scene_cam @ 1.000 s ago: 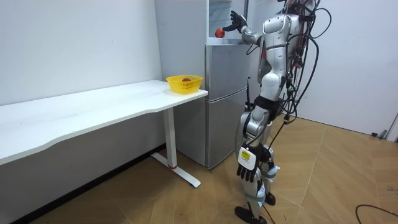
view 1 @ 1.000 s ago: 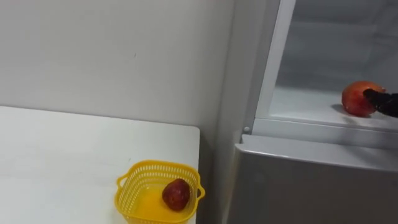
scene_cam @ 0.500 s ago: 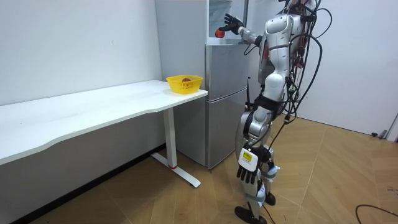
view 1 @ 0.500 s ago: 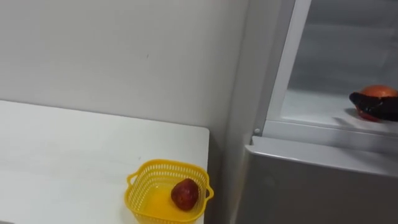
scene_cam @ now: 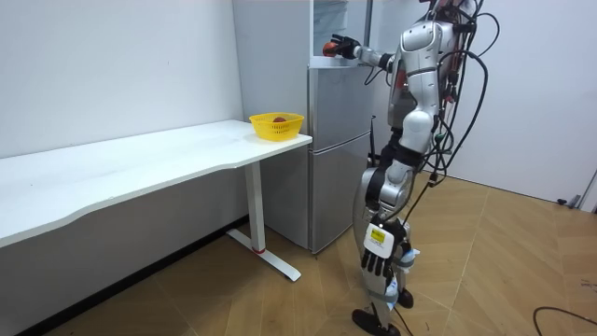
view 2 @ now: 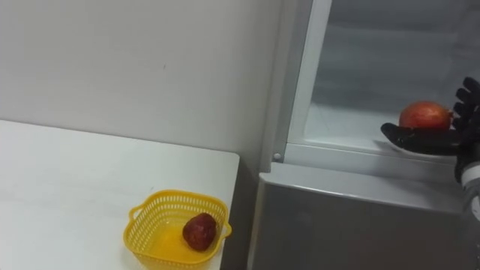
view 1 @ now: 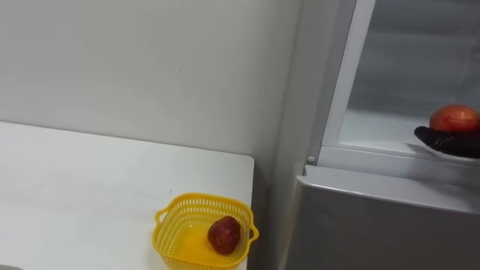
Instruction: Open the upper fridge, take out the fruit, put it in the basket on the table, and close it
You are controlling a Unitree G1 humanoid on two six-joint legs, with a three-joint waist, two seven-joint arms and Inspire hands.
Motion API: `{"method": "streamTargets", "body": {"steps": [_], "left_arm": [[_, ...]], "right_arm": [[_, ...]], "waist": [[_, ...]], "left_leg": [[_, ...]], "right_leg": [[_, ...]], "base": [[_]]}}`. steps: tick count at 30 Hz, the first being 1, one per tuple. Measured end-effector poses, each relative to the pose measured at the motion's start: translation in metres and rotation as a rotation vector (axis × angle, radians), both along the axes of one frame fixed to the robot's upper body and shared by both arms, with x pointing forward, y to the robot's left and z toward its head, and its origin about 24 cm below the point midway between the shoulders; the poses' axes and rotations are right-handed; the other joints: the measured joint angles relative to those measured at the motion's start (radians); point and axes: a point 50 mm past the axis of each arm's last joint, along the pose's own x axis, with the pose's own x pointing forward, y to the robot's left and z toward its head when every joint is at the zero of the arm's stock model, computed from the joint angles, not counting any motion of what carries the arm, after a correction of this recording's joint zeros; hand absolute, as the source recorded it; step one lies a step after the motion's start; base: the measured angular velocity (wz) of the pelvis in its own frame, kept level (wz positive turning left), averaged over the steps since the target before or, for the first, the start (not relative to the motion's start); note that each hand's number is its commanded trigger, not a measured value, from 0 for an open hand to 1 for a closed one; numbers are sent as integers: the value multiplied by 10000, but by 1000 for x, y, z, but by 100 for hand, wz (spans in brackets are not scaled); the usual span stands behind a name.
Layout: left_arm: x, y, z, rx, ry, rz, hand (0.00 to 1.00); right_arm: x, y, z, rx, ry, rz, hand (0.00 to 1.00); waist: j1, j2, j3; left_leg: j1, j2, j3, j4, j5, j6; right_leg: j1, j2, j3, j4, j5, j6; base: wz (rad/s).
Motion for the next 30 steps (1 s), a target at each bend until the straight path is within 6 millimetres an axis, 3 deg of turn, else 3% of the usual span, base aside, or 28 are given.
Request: {"method": "streamTargets", "body": {"steps": [9,25,26,27,29,30], "left_arm": [[1,0,0,-13,-37,147,0],[2,0,0,-202,-46,149,0],[2,0,0,-205,-40,151,0],[2,0,0,-211,-17,159,0],[2,0,0,-230,34,177,0],[2,0,0,-267,46,180,0]], "right_arm": [[4,-3,-2,1,274,121,0],[3,-9,0,-717,680,717,0],[3,-9,1,-762,701,752,5],[3,-10,1,-820,735,775,66],[3,-10,1,-928,799,829,100],[3,-10,1,-993,842,837,100]], "waist": [[-24,-71,-39],[-65,-94,-17],[-63,-96,-16],[-63,-98,-15],[-63,-101,-15],[-63,-103,-17]], "left_leg": [[-7,4,-13,6,0,1],[-91,-37,-24,12,2,5],[-91,-39,-24,11,2,5],[-91,-40,-24,12,2,5],[-88,-40,-24,12,2,5],[-86,-39,-24,12,2,5]], "right_leg": [[11,-5,-26,24,0,0],[38,-38,-36,29,-23,24],[37,-40,-35,27,-24,26],[37,-40,-36,26,-25,27],[36,-40,-35,23,-26,28],[35,-40,-36,22,-27,27]], "base": [[0],[0],[0],[0],[0],[0]]}}
